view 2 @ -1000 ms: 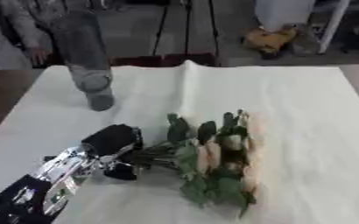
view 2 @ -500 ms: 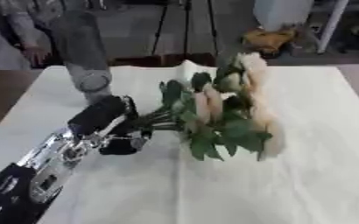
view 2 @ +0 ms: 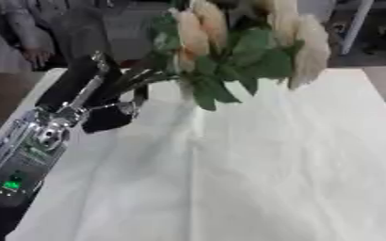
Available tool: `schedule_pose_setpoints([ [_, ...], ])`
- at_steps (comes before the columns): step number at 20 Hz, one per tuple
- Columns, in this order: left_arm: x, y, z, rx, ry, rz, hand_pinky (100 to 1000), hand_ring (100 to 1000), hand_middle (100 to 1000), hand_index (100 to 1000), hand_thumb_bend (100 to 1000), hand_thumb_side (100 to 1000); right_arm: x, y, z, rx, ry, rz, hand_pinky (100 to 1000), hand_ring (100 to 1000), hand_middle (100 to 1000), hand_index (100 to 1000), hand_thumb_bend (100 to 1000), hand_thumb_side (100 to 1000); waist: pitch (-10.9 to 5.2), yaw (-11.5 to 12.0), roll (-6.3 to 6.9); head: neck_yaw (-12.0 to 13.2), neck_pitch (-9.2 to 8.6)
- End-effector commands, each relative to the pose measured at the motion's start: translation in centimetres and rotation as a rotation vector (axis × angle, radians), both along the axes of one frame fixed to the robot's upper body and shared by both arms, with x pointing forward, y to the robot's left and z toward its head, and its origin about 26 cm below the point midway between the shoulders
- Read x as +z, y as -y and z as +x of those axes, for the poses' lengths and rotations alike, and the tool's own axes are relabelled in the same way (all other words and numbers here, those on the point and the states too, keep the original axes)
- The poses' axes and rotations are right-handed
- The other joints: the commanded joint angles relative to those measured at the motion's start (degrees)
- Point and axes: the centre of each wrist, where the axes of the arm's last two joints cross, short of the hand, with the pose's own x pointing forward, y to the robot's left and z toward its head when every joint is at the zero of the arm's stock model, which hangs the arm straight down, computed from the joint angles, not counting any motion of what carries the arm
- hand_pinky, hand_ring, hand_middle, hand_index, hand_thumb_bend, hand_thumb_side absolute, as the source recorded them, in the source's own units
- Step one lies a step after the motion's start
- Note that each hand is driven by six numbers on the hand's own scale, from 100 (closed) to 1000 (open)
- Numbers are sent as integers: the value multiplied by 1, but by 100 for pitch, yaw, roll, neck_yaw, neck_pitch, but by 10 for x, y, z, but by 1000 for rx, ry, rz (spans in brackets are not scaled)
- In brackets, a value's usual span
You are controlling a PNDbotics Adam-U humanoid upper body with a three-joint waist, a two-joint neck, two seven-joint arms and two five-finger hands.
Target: Arrange flowers into the vase.
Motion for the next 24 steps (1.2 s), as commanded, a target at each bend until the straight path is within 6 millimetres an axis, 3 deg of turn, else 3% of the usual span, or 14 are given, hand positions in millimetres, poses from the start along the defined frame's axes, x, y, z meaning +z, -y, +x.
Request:
schedule_pose_setpoints([
  [1, 34, -14, -14, 15, 73, -165, 100, 100, 100, 100, 100, 569, 11, 0, -5, -6, 41, -18, 841, 890, 869, 908, 304, 1000, -77, -7, -103, -20, 39],
  [8, 71, -38, -31, 14, 93, -332, 100, 100, 100, 100, 100, 626, 14, -3, -4, 14, 52, -23, 843, 890, 872, 909, 286, 1000, -65, -59, -111, 26, 42],
  [24, 113, -61, -50, -68, 141, -607, 100, 100, 100, 100, 100, 721, 15, -1, -5, 3, 63, -22, 844, 889, 872, 909, 287, 1000, -16, -45, -178, 66, -153],
])
